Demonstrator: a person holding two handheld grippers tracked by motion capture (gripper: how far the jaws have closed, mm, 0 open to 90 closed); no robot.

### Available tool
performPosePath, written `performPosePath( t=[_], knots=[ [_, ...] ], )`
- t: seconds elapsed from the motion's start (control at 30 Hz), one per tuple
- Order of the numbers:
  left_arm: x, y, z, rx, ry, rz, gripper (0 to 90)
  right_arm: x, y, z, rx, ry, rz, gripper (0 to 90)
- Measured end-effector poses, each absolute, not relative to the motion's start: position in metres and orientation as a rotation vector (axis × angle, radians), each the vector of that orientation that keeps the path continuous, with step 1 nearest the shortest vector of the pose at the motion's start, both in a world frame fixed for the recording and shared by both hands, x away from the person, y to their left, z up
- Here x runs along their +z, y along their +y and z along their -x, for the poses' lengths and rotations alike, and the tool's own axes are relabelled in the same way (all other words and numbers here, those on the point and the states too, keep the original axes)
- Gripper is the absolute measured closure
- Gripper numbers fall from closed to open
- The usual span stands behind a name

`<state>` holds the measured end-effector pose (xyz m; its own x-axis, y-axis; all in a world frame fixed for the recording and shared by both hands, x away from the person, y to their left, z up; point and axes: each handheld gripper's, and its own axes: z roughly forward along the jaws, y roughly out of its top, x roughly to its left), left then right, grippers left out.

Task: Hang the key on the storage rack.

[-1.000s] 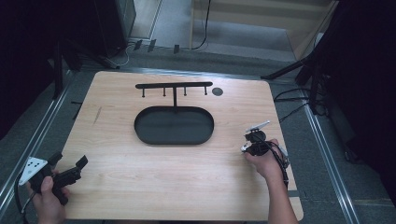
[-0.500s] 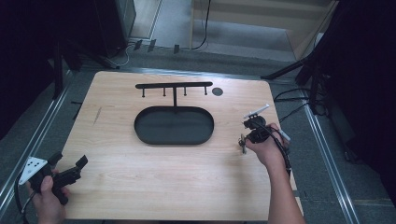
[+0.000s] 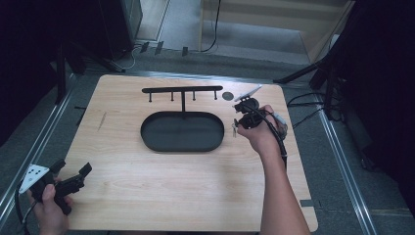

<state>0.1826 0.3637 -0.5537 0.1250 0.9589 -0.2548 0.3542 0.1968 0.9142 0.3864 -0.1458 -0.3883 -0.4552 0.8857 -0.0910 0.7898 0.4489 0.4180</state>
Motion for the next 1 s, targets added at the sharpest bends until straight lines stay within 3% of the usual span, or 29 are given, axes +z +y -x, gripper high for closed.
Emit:
performPosePath(
  t=[0.6, 1.0],
  knots=[
    [-0.554, 0.363, -0.183, 0.730, 1.423, -1.348, 0.0, -0.323, -0.106, -0.398, 0.545, 2.394, -1.444, 89.3],
    [-0.553, 0.363, -0.183, 0.730, 1.423, -1.350, 0.0, -0.310, -0.086, -0.406, 0.549, 2.392, -1.422, 89.2]
  ],
)
